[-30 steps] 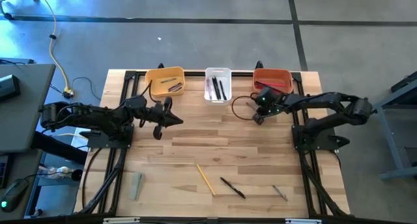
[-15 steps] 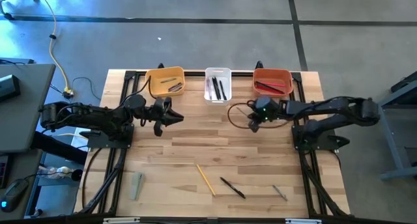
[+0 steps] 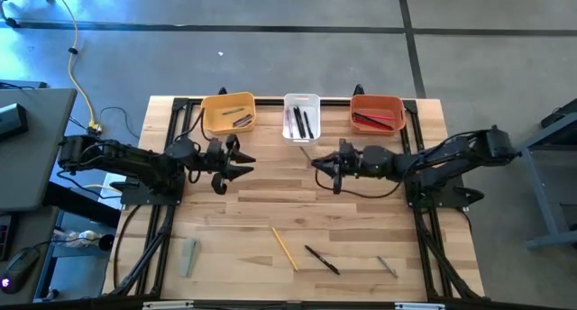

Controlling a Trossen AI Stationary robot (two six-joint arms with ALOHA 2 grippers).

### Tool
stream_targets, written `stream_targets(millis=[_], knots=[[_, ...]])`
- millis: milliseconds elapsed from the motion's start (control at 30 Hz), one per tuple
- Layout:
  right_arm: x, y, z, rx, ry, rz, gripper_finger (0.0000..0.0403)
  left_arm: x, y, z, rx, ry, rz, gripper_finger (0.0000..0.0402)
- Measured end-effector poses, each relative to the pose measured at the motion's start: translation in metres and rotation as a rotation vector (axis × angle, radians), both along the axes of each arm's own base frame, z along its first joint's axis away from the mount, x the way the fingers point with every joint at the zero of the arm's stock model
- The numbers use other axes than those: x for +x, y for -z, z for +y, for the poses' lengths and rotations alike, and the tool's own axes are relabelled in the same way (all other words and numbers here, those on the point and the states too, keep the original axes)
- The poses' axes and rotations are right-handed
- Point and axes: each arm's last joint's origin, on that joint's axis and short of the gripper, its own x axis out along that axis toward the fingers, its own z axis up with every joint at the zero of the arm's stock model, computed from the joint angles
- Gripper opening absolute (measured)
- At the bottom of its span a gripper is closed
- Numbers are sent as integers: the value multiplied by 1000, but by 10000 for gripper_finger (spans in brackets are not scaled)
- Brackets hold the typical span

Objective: Sort crayons/erasers/pens/pencils in bins
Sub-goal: Put the gray crayon into the yellow bin

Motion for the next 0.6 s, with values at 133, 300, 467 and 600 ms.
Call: stream_targets(millis=[133, 300, 467, 600], knots=[[10, -4, 12, -56, -48, -195, 18, 11, -7, -3, -4, 26, -10, 139], [26, -2, 24, -117, -83, -309, 18, 36, -25, -10, 27, 46, -46, 163], [50, -5, 39, -162, -120, -349, 18, 58, -35, -10, 40, 48, -57, 194], [64, -7, 47, -174, -138, -365, 18, 69, -40, -8, 41, 48, -64, 208]])
